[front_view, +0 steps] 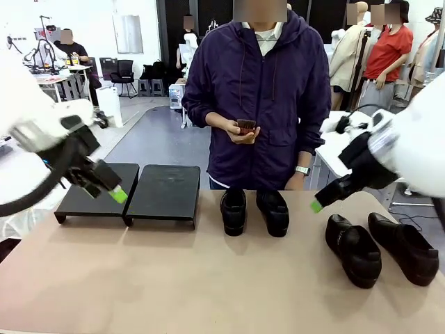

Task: Organize the shoes by placing them on the stand.
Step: Pick up one Shoe and place it in the middle of the table.

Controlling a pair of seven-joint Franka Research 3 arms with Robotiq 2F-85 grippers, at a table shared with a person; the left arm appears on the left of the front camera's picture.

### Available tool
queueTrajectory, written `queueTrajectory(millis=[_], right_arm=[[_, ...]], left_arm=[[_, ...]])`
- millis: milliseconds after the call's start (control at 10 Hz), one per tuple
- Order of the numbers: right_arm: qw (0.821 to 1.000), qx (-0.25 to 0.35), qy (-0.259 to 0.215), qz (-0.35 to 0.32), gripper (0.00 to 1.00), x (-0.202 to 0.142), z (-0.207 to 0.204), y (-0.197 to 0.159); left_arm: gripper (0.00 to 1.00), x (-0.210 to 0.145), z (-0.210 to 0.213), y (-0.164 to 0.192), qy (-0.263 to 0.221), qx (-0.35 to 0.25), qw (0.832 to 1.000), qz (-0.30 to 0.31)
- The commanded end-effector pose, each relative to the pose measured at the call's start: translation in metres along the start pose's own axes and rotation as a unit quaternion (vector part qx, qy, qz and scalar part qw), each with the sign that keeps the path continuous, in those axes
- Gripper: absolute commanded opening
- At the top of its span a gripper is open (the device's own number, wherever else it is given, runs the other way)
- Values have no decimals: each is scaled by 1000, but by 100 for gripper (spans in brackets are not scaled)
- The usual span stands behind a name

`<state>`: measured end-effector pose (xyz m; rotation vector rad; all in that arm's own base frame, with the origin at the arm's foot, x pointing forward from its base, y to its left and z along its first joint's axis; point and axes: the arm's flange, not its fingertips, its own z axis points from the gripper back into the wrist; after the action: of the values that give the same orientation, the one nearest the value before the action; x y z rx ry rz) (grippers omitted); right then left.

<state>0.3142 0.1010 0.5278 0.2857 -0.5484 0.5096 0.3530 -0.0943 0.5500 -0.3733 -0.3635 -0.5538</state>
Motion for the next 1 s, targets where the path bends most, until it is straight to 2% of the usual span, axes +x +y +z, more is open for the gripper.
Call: queueTrajectory(millis=[0, 200, 300, 400, 600, 700, 900], right_arm=[[995, 59, -55, -66, 100, -41, 68, -17], [979, 63, -111, -158, 100, -66, 116, -46], [973, 49, -133, -184, 100, -79, 131, -57], [967, 37, -151, -202, 100, -88, 140, -66], [957, -29, -174, -229, 100, -96, 141, -76], [968, 30, -152, -200, 100, -84, 162, -78], [968, 30, -152, -200, 100, -84, 162, -78]], left_arm=[[100, -38, 62, 23, -58, -46, 997, 24], [100, -77, 97, 51, -151, -93, 980, 92], [100, -96, 115, 65, -201, -109, 966, 125], [100, -111, 124, 70, -227, -102, 959, 137], [100, -126, 130, 65, -246, -60, 957, 140], [100, -118, 143, 77, -219, -97, 959, 152], [100, -118, 143, 77, -219, -97, 959, 152]])
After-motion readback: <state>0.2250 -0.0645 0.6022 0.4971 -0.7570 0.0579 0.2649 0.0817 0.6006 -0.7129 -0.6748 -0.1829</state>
